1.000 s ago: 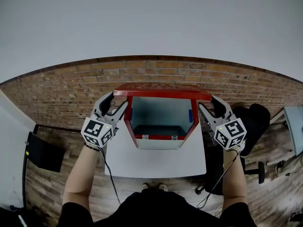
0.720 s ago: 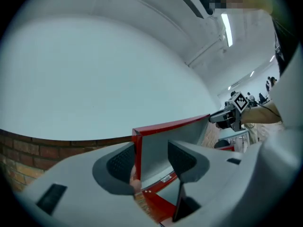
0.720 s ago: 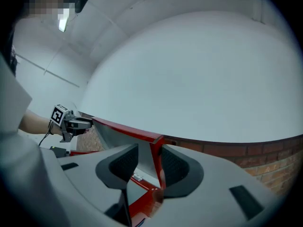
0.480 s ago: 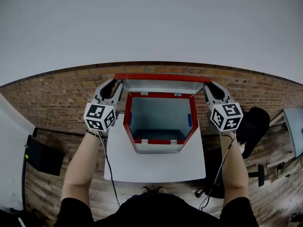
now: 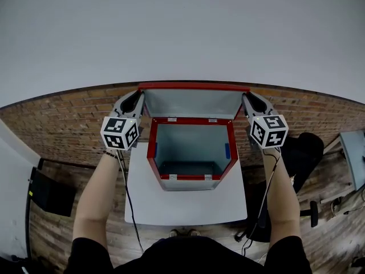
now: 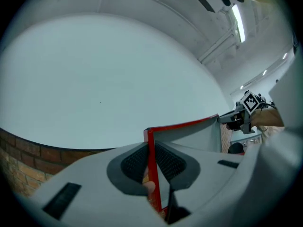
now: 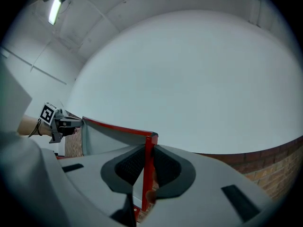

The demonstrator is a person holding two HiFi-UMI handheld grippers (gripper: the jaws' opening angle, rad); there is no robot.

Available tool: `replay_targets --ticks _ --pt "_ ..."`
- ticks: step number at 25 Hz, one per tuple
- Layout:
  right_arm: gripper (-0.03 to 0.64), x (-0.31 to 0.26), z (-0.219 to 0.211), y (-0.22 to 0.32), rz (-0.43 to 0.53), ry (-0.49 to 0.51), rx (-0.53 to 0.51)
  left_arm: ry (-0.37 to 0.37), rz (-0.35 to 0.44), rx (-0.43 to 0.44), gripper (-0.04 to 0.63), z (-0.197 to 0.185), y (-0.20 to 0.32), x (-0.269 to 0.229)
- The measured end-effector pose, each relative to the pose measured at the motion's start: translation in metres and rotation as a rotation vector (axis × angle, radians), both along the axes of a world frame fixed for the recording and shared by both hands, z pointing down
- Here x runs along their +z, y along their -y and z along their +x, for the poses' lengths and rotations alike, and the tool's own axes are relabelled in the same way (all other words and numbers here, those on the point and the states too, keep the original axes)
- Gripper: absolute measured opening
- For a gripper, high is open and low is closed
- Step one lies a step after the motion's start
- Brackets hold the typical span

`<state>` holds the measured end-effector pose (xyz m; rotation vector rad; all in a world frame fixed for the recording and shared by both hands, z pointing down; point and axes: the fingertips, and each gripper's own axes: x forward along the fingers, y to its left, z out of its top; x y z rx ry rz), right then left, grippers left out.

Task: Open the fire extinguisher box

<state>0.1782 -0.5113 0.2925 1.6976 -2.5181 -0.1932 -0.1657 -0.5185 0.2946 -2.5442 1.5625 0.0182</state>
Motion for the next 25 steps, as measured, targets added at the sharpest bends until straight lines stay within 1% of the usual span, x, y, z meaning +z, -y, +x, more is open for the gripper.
replay_targets --ticks 6,13,20,25 --pt "0.066 -0.001 0.0 0.023 -0.016 -0.017 0.01 -0.003 -0.044 -0.008 0.097 0.001 0.02 -0.001" --pt "0.066 0.002 0.001 0.043 -0.027 -0.014 0.023 -0.001 -0.073 -0.02 0.097 0.003 0.034 0.001" --pt "0.064 0.003 0.002 0.05 -0.051 0.003 0.029 -0.003 -0.073 -0.016 0.097 0.003 0.035 0.001" --pt "0.066 0.003 0.001 0.05 -0.041 0.008 0.022 0.003 -0.076 -0.037 0.097 0.003 0.036 0.001"
